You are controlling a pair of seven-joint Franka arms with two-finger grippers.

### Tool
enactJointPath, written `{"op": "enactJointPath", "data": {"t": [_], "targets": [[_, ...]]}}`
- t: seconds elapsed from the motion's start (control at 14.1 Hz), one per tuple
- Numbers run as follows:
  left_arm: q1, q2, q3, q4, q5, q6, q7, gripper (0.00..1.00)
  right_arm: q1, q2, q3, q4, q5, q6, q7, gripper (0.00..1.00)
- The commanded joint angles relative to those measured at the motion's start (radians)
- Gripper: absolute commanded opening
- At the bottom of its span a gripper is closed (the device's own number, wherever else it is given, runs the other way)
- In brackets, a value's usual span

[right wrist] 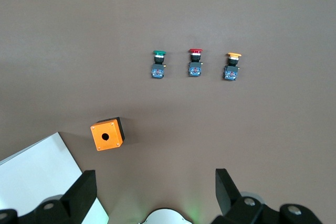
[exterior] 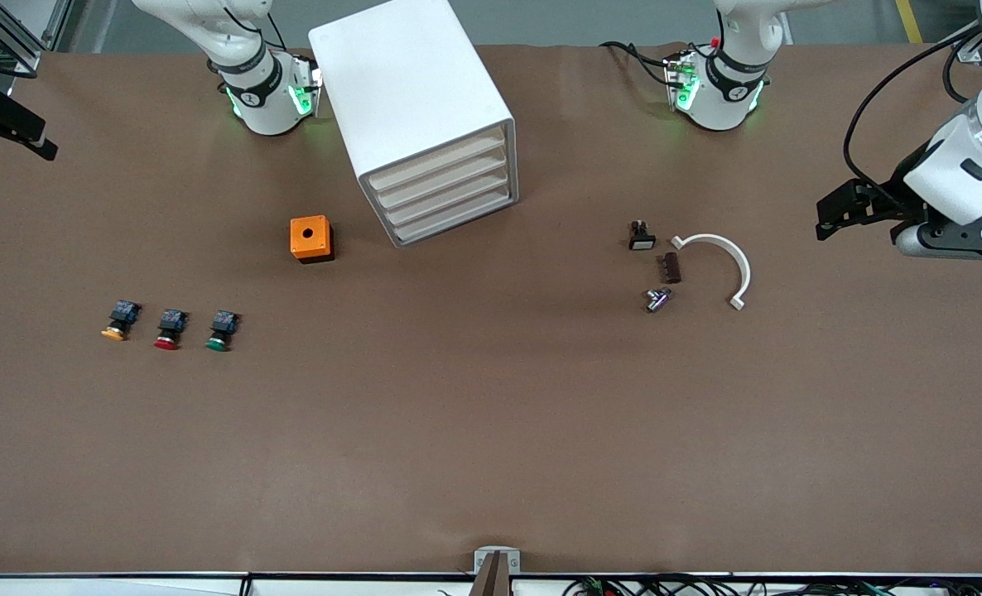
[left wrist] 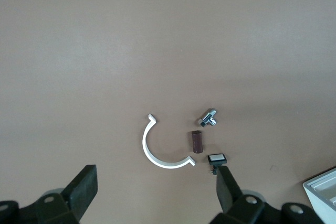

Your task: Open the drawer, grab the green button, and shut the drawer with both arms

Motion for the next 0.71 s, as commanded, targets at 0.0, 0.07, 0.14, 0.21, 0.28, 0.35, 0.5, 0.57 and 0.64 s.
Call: {"op": "enactJointPath", "data": {"t": [0.0,0.07,0.14,0.21,0.28,0.35,0.5,0.57,0.64], "targets": [[-0.128,0.012,0.135,0.027,0.013,-0.006,-0.001,1.0,-0.019,-0.023,0.009,-0.018,0.011,-0.001,-0.016,1.0],[-0.132,0.012,0.142,0.027,0.013,-0.006,0.001,1.0,-0.019,-0.023,0.009,-0.018,0.011,-0.001,-0.016,1.0],[-0.132,0.012,0.142,0.027,0.013,-0.006,0.002,1.0,-0.019,-0.023,0.009,-0.016,0.011,-0.001,-0.018,1.0],[-0.13,0.012,0.142,0.027,0.013,-0.006,0.002,1.0,-0.019,-0.023,0.009,-0.018,0.011,0.0,-0.016,1.0],[-0.132,0.012,0.143,0.027,0.013,-0.006,0.004,1.0,-0.019,-0.023,0.009,-0.018,0.011,0.0,-0.016,1.0],[-0.133,0.012,0.143,0.027,0.013,-0.006,0.002,1.0,-0.017,-0.023,0.009,-0.018,0.011,-0.001,-0.016,1.0],[-0.133,0.012,0.143,0.027,0.013,-0.006,0.005,1.0,-0.017,-0.023,0.009,-0.018,0.011,-0.001,-0.016,1.0],[-0.133,0.012,0.143,0.027,0.013,-0.006,0.005,1.0,-0.017,-0.023,0.009,-0.018,0.011,-0.001,-0.016,1.0],[-0.132,0.014,0.143,0.029,0.013,-0.004,0.007,1.0,-0.019,-0.023,0.009,-0.018,0.011,-0.001,-0.016,1.0]]}}
